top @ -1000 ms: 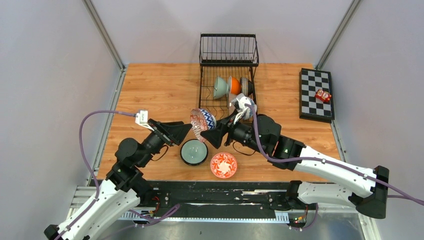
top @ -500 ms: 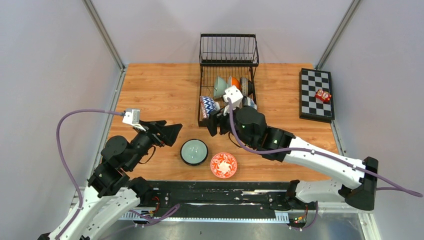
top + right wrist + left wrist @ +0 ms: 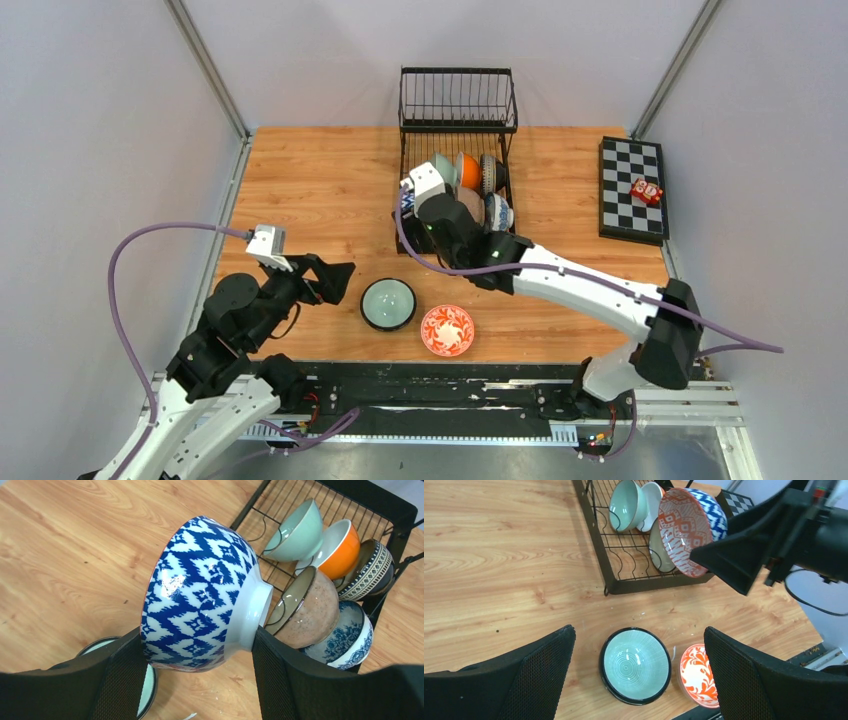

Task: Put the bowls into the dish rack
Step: Place the bowl in the dish rack.

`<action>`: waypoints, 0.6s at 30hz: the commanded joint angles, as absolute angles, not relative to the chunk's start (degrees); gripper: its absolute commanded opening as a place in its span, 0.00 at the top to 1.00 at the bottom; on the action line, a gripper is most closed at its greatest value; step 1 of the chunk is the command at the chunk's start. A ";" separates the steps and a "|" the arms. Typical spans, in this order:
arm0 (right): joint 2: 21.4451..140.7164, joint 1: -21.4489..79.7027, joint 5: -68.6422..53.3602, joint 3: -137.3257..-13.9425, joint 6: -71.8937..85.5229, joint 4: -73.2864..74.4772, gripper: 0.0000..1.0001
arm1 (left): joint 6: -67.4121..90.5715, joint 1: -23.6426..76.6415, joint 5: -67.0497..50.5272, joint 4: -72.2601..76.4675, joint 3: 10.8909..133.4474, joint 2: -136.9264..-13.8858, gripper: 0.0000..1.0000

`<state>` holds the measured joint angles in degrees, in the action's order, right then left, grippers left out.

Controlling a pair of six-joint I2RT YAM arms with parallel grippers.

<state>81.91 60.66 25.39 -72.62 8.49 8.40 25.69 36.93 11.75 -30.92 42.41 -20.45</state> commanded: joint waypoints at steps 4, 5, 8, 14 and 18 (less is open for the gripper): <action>89.17 56.40 26.68 -78.78 7.67 9.97 0.98 | 27.79 36.83 11.38 -32.46 38.88 -18.74 0.00; 90.11 55.81 26.64 -79.25 7.85 10.01 0.97 | 28.13 36.83 11.68 -32.82 38.70 -18.82 0.00; 92.77 54.08 25.38 -80.75 8.63 10.44 0.97 | 28.73 36.83 12.97 -33.17 37.05 -18.73 0.00; 98.58 51.37 23.30 -84.16 10.25 12.03 0.97 | 28.82 36.85 13.49 -33.14 37.01 -18.72 0.00; 101.53 49.63 22.76 -85.63 11.69 12.71 0.97 | 28.09 36.83 15.15 -35.44 39.55 -19.03 0.00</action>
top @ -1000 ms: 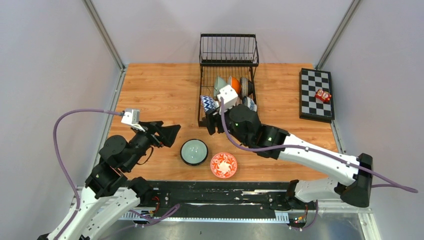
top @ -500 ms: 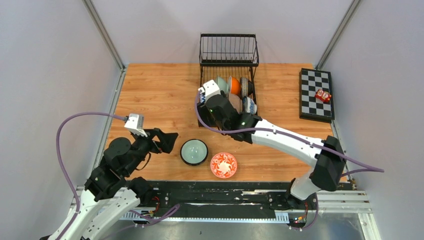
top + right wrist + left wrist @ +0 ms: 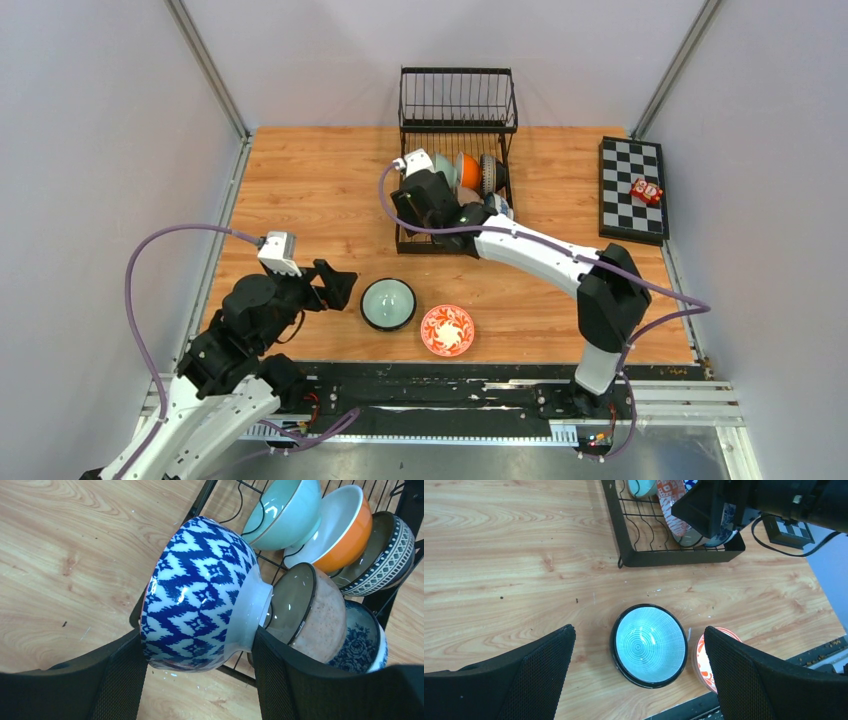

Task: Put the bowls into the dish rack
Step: Place the bowl in the dish rack.

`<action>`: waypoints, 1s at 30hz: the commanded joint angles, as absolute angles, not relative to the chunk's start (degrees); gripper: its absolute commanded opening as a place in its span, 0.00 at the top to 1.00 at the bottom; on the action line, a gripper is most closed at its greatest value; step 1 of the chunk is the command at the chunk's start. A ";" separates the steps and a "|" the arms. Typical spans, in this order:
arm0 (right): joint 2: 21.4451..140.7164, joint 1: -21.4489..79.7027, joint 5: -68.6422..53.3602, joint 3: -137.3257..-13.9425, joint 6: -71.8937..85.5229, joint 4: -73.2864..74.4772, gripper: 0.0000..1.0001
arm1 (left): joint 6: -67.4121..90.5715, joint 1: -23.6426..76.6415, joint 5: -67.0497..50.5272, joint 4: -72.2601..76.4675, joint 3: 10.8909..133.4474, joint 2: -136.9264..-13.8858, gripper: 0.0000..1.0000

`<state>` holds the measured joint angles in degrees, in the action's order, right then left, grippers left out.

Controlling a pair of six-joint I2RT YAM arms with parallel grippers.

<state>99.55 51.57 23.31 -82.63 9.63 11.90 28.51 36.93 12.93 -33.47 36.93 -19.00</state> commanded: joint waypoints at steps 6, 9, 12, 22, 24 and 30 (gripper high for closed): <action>106.17 47.90 22.15 -87.83 13.12 13.76 0.97 | 25.92 36.87 18.09 -39.75 43.76 -19.96 0.00; 108.22 46.87 21.29 -88.63 14.29 13.85 0.97 | 25.20 36.84 19.65 -40.08 42.96 -19.57 0.00; 109.80 46.11 20.92 -89.24 14.90 14.03 0.97 | 24.84 36.83 19.73 -39.92 42.09 -19.04 0.00; 111.89 44.11 18.11 -88.16 17.55 13.95 0.97 | 23.33 36.83 19.31 -39.76 42.09 -18.89 0.00; 111.76 43.85 16.90 -87.35 18.32 13.29 0.97 | 23.36 36.87 19.42 -39.74 42.03 -18.90 0.00; 111.57 42.55 12.39 -84.96 21.85 11.06 0.97 | 23.37 36.83 19.32 -39.73 42.01 -19.15 0.00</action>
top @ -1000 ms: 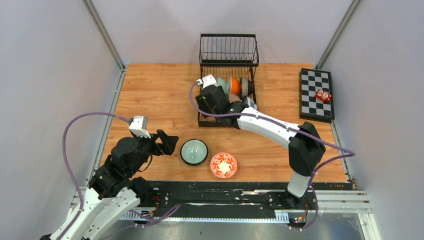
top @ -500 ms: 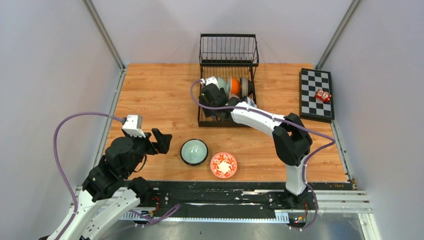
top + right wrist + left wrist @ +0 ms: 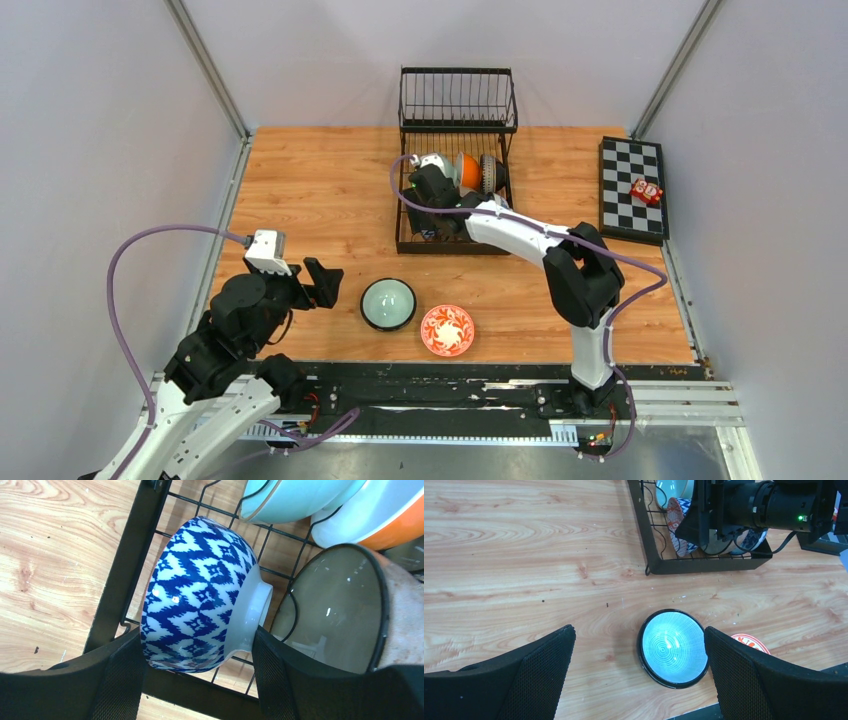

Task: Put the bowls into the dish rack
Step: Place the bowl in the dish rack.

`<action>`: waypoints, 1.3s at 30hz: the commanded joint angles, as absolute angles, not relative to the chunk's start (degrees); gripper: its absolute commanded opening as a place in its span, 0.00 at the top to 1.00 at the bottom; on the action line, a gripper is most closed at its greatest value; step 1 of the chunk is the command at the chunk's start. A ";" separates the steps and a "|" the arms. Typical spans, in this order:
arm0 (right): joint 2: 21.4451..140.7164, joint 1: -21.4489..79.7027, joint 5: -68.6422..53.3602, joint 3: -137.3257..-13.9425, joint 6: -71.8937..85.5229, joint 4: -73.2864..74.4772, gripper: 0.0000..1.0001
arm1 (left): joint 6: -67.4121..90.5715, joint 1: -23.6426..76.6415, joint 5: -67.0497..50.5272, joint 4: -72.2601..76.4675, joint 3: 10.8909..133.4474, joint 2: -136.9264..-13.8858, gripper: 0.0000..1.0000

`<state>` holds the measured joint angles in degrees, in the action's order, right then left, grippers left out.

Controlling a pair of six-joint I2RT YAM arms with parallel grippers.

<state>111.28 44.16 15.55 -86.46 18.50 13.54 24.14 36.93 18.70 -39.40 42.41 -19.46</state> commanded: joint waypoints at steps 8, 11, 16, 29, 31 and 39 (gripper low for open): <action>111.17 41.68 10.94 -82.91 23.81 10.38 0.90 | 23.28 36.83 19.03 -39.62 41.92 -19.67 0.00; 110.94 41.64 10.81 -82.66 24.06 10.37 0.75 | 23.29 36.83 18.82 -39.65 42.01 -20.01 0.00; 110.29 41.59 11.42 -82.67 24.07 10.66 0.47 | 23.27 36.86 18.63 -39.60 42.01 -20.12 0.00; 108.44 42.99 14.12 -84.70 23.18 13.33 0.17 | 23.20 36.87 17.98 -39.44 42.01 -20.11 0.00; 108.14 43.36 14.76 -84.96 23.04 13.67 0.16 | 23.18 36.86 17.92 -39.46 42.01 -20.08 0.00; 107.11 44.99 19.76 -86.17 21.99 15.27 0.16 | 23.12 36.84 17.75 -39.46 41.99 -19.34 0.00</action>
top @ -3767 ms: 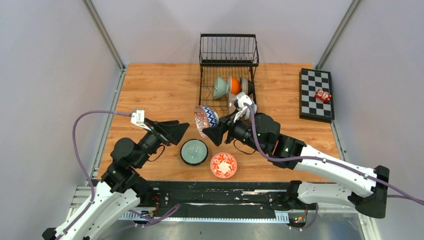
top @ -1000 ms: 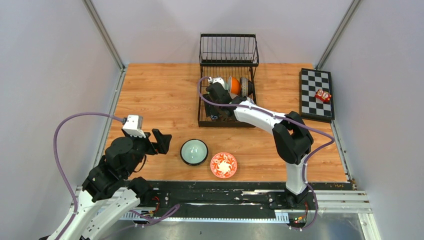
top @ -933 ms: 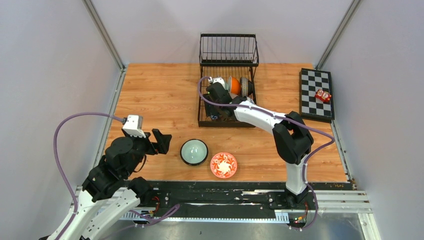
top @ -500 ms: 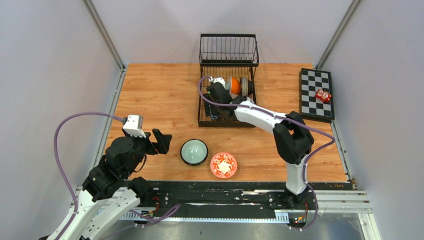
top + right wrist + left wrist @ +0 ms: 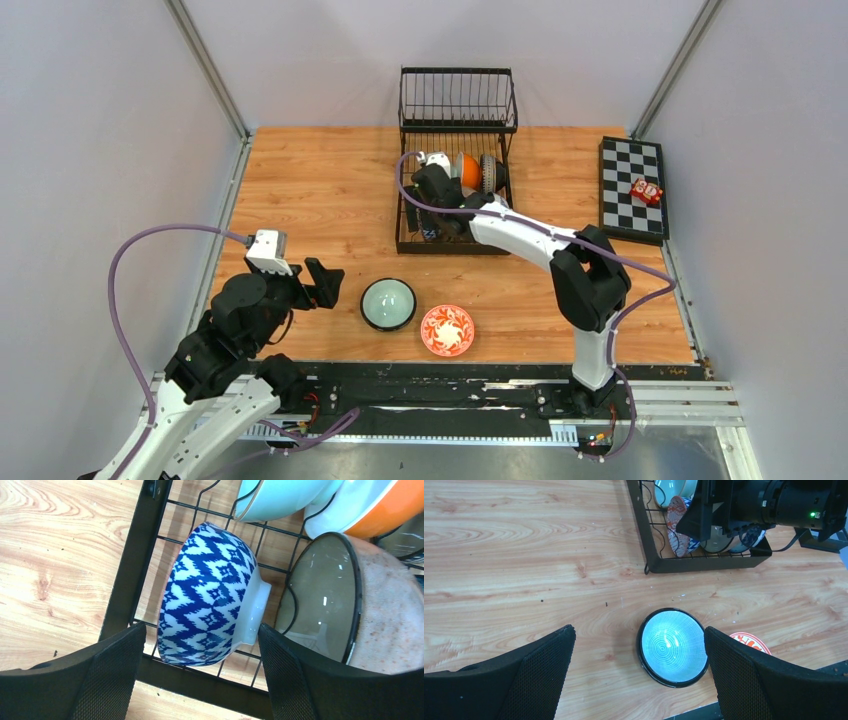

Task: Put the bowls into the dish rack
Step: Place the bowl in the dish rack, then adjust the dish rack at the center of the board.

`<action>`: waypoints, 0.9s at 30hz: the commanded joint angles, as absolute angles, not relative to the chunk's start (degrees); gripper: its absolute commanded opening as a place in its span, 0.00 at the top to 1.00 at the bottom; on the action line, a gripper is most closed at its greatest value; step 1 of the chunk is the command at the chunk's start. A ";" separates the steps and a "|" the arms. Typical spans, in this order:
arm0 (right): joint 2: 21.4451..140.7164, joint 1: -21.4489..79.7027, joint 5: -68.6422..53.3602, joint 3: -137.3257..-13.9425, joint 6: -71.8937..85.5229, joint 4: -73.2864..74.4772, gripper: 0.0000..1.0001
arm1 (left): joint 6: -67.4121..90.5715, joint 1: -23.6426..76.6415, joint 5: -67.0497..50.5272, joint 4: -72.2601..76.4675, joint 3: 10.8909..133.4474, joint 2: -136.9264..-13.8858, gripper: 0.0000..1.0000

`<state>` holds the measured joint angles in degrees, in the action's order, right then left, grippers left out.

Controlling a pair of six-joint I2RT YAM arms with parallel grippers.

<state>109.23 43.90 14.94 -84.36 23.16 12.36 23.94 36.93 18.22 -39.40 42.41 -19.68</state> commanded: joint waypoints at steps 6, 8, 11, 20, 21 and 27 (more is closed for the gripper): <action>106.51 46.62 22.94 -87.30 20.95 15.96 0.15 | 23.10 36.87 17.67 -39.58 42.01 -19.12 0.00; 105.79 47.35 23.66 -87.51 20.39 16.16 0.15 | 23.09 36.87 17.67 -39.59 42.01 -19.00 0.00; 103.91 48.57 24.84 -87.55 19.49 16.25 0.16 | 23.07 36.85 17.65 -39.59 42.01 -18.90 0.00; 98.02 51.20 26.02 -85.68 18.15 16.31 0.17 | 23.03 36.83 17.32 -39.56 41.92 -19.24 0.00; 97.47 51.44 26.02 -85.42 18.02 16.32 0.17 | 23.03 36.85 17.31 -39.57 42.00 -19.22 0.00; 94.53 52.75 25.10 -84.22 17.23 16.04 0.20 | 23.03 36.88 17.30 -39.60 42.01 -19.25 0.00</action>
